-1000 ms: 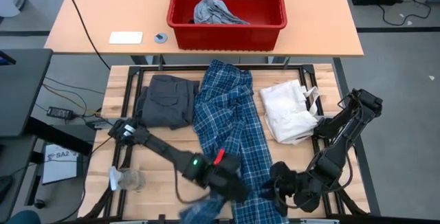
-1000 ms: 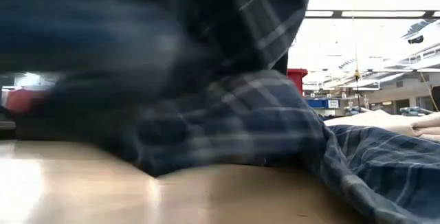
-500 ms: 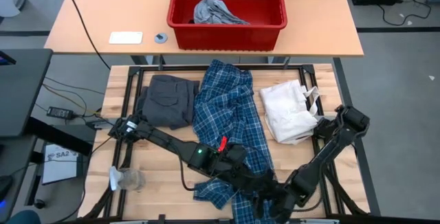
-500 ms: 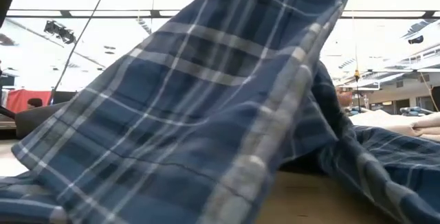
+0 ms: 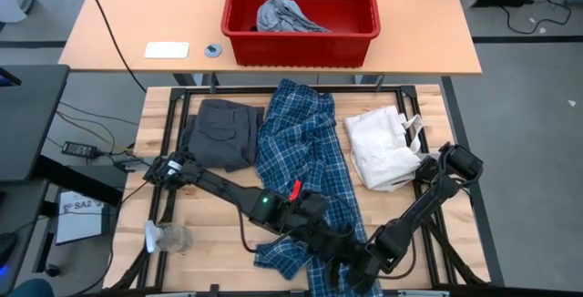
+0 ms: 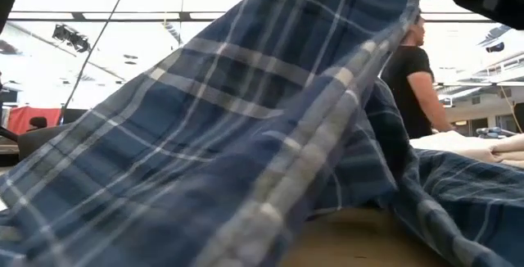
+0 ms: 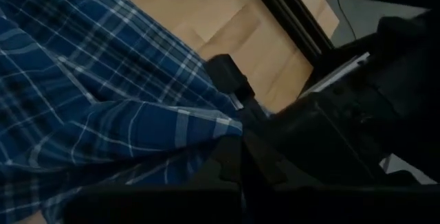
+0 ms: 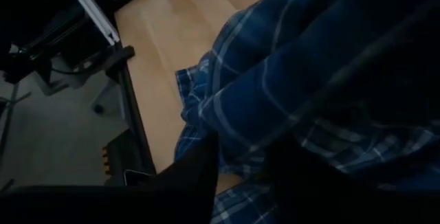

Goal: Fold Laundry from Bin
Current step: Fold the plaid pants

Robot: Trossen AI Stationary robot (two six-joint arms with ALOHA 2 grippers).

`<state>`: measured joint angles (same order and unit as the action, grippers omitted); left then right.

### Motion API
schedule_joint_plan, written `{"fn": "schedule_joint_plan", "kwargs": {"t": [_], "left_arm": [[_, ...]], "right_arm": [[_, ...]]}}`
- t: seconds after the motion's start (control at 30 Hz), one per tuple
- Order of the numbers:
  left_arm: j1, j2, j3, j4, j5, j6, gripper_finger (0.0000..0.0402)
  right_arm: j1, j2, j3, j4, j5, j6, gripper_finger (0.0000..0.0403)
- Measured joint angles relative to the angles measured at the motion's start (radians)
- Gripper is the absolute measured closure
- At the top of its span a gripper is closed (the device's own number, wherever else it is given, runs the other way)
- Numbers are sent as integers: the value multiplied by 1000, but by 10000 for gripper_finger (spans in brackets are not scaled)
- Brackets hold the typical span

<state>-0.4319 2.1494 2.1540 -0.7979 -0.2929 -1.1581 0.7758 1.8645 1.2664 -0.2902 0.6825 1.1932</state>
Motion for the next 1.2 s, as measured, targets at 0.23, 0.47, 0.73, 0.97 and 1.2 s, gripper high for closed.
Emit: {"fn": "schedule_joint_plan", "kwargs": {"t": [0.23, 0.47, 0.73, 0.97, 1.2], "left_arm": [[0, -9, -1, -56, 35, 66, 397], [-5, -56, 0, -119, 43, 168, 360], [12, -68, 0, -195, 36, 312, 300], [14, -72, 0, -211, 52, 315, 285], [6, -72, 0, -208, 56, 268, 285]], "right_arm": [[-32, -1, -2, 54, -115, -72, 376], [-8, -23, -1, 110, -167, -8, 398], [45, -203, -1, 99, -362, 33, 400], [125, -356, 0, 60, -568, 75, 401], [252, -396, 1, -173, -681, 222, 402]]}}
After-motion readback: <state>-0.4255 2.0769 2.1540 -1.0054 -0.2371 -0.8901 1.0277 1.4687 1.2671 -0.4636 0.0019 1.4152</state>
